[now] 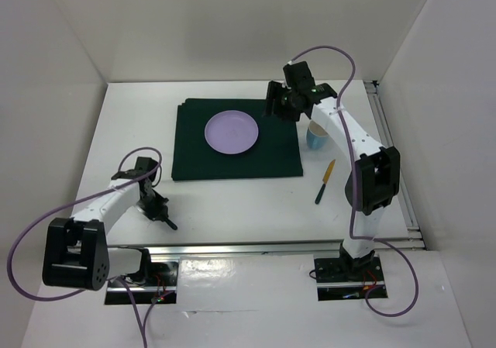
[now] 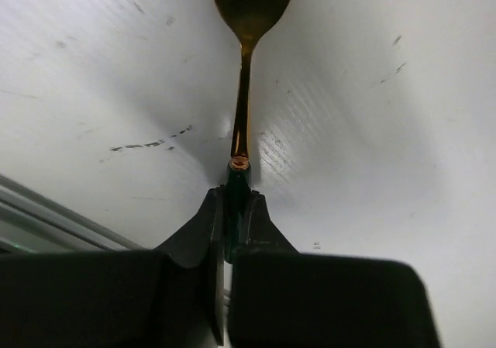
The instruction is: Set the dinner table for one person
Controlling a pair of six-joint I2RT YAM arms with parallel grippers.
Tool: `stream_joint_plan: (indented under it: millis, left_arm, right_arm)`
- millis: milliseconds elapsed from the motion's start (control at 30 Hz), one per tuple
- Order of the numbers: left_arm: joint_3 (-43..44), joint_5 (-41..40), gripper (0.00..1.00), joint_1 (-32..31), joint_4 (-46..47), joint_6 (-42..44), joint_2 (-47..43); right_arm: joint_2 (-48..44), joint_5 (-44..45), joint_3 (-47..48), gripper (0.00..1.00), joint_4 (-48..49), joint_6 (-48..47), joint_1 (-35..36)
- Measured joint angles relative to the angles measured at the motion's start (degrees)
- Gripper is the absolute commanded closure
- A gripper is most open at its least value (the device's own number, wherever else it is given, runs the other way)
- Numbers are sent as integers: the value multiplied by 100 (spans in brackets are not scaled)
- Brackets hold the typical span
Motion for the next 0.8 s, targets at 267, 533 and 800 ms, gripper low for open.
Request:
stream_joint_plan:
  millis: [267, 533, 800]
  left_arm:
    - [1912, -791, 100, -72, -435, 1300, -483]
    - [5029, -1099, 100, -918, -400, 2931, 1755]
    - [7224, -1003, 100, -1150, -898, 3635, 4634]
  right_arm:
    - [-153, 109, -203, 27, -15, -85, -72]
    - [-942, 212, -1064, 27, -131, -151, -804]
    - [-2358, 570, -2573, 27, -310, 101, -1576]
